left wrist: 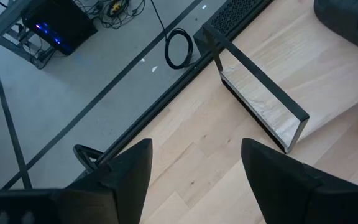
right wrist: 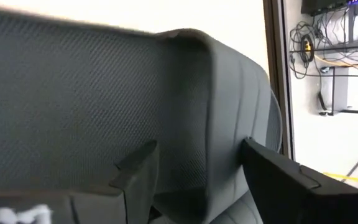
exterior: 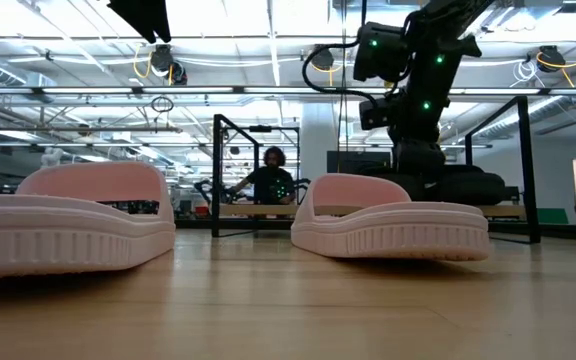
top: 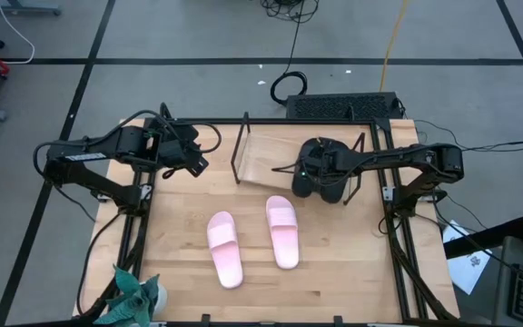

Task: Pick and place slides into the shelf
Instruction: Put the black slide on the shelf

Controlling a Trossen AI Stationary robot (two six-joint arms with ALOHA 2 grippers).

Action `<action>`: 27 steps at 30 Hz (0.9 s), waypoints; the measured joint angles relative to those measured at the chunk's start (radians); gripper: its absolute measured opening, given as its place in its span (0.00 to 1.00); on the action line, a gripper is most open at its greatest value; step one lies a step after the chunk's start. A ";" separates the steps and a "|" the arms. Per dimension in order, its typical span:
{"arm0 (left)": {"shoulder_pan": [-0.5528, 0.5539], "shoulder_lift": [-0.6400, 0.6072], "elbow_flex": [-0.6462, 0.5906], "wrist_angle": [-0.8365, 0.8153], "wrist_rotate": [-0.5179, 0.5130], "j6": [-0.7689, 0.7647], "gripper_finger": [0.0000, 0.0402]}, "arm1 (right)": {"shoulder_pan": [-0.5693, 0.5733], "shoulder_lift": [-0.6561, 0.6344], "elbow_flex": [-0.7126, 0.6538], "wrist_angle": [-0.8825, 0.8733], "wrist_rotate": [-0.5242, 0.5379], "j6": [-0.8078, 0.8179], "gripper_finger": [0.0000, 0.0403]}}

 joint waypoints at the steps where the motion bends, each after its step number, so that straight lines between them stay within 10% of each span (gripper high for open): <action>1: 0.000 0.000 0.000 0.000 0.000 0.000 0.62 | 0.000 0.000 0.000 -0.010 0.000 0.000 0.55; 27: 0.000 0.000 0.000 0.000 0.000 -0.026 0.62 | 0.053 0.000 0.076 -0.125 -0.016 0.001 0.57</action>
